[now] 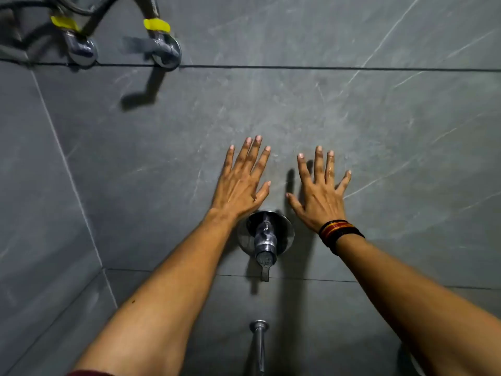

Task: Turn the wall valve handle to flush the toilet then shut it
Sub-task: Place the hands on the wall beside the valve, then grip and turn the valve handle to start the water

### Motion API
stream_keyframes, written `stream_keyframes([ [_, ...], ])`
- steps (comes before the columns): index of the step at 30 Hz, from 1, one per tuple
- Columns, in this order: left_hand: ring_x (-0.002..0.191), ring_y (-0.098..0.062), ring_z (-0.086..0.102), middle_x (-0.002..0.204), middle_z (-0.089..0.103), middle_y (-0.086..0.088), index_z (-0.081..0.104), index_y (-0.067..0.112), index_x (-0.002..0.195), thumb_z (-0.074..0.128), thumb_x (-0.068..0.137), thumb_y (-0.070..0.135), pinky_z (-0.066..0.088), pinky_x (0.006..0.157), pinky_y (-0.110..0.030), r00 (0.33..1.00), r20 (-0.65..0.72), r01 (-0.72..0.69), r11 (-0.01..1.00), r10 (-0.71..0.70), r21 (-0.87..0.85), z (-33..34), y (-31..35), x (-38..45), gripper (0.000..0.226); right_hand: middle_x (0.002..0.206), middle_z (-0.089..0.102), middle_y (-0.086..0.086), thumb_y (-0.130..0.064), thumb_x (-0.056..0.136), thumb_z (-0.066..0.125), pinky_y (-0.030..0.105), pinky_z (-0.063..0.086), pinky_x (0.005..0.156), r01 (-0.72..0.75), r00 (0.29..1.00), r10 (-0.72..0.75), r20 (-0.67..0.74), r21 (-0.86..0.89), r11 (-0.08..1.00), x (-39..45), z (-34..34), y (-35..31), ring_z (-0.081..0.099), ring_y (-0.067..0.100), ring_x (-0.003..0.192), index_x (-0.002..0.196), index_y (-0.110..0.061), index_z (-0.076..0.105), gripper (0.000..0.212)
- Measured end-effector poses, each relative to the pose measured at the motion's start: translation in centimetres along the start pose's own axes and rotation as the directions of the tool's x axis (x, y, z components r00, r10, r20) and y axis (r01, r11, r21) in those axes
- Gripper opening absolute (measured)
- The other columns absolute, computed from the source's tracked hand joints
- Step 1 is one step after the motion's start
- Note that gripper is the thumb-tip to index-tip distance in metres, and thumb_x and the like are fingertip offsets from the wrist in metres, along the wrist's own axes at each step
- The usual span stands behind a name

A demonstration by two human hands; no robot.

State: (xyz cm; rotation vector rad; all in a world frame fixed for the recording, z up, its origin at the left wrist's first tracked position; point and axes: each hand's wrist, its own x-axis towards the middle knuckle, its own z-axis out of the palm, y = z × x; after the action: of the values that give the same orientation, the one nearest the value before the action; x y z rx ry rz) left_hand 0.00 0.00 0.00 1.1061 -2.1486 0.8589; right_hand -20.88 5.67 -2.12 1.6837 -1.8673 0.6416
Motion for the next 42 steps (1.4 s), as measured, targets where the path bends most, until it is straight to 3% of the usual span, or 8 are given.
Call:
stream_keyframes([
  [8,0.163,-0.041,-0.018,0.174,-0.030,-0.019,-0.018,0.025,0.171,0.038,0.078,0.103,-0.004,0.124,-0.078,0.988,0.143,0.069,0.997,-0.065,-0.023,6.2,-0.4,0.3,0.134,0.171,-0.023,0.015,-0.078,0.077,0.066,0.087,0.007,0.109,-0.042,0.996,0.042,0.073,-0.005,0.999,0.4,4.9,1.7,-0.017,0.044,0.157,0.165,-0.027,-0.013,0.129],
  [20,0.162,-0.051,-0.003,0.176,-0.004,-0.028,-0.002,0.022,0.173,0.038,0.066,0.112,-0.003,0.118,-0.083,0.992,0.056,0.117,0.992,-0.115,-0.041,8.1,0.3,0.4,0.145,0.172,-0.010,0.020,-0.094,0.081,0.035,0.087,0.001,0.109,-0.029,0.999,0.029,0.032,0.004,1.000,0.3,6.5,2.0,-0.009,0.045,0.159,0.166,-0.025,-0.003,0.116],
  [26,0.162,-0.052,-0.003,0.176,-0.006,-0.028,-0.004,0.022,0.173,0.044,0.069,0.109,-0.003,0.118,-0.083,0.990,0.080,0.123,0.992,-0.120,-0.038,7.4,0.4,0.3,0.144,0.167,0.025,0.015,-0.059,0.098,0.057,0.061,0.015,0.126,-0.163,0.973,0.220,-0.068,0.471,0.867,-4.6,6.6,-1.8,0.024,0.034,0.155,0.160,-0.015,0.030,0.081],
  [28,0.162,-0.052,-0.004,0.176,-0.007,-0.028,-0.006,0.022,0.173,0.051,0.071,0.104,-0.004,0.118,-0.083,0.990,0.081,0.121,0.992,-0.118,-0.035,7.2,0.4,0.3,0.143,0.137,0.058,0.008,-0.053,0.098,0.060,0.045,0.047,0.108,-0.257,0.953,0.299,0.038,0.622,0.740,-7.6,7.4,-3.3,0.056,0.028,0.128,0.137,-0.017,0.052,0.053],
  [31,0.162,-0.052,-0.004,0.176,-0.007,-0.028,-0.007,0.023,0.173,0.054,0.070,0.102,-0.004,0.118,-0.082,0.987,0.098,0.131,0.991,-0.127,-0.035,6.9,0.5,0.4,0.143,0.088,0.070,0.003,-0.064,0.094,0.059,0.037,0.053,0.080,-0.605,0.796,0.359,0.487,0.663,0.441,-10.7,8.9,-4.8,0.068,0.027,0.090,0.089,-0.019,0.061,0.046],
  [35,0.162,-0.052,-0.002,0.177,-0.005,-0.028,-0.006,0.024,0.173,0.056,0.069,0.102,-0.001,0.118,-0.082,0.984,0.110,0.144,0.989,-0.142,-0.013,6.7,0.6,0.3,0.143,0.112,0.075,0.015,-0.071,0.093,0.055,0.053,0.057,0.100,-0.853,0.513,0.108,0.851,0.493,0.170,-12.5,9.4,-4.8,0.070,0.029,0.110,0.089,-0.016,0.067,0.057],
  [39,0.162,-0.052,0.002,0.177,0.001,-0.027,-0.003,0.024,0.173,0.056,0.068,0.102,0.001,0.119,-0.082,0.981,0.118,0.157,0.988,-0.156,0.000,6.1,0.7,0.3,0.143,0.087,0.075,0.016,-0.067,0.095,0.056,0.058,0.061,0.090,-0.830,0.557,0.136,0.820,0.542,0.131,-12.2,9.1,-4.8,0.074,0.031,0.082,0.085,-0.007,0.070,0.063],
  [42,0.162,-0.053,0.004,0.176,0.002,-0.029,-0.001,0.024,0.173,0.056,0.067,0.102,0.000,0.118,-0.082,0.981,0.117,0.157,0.988,-0.157,0.003,6.0,0.8,0.4,0.144,0.074,0.078,0.020,-0.085,0.085,0.045,0.056,0.063,0.083,-0.782,0.609,0.190,0.770,0.541,0.311,-11.5,9.6,-4.7,0.078,0.039,0.074,0.066,-0.007,0.072,0.084],
])
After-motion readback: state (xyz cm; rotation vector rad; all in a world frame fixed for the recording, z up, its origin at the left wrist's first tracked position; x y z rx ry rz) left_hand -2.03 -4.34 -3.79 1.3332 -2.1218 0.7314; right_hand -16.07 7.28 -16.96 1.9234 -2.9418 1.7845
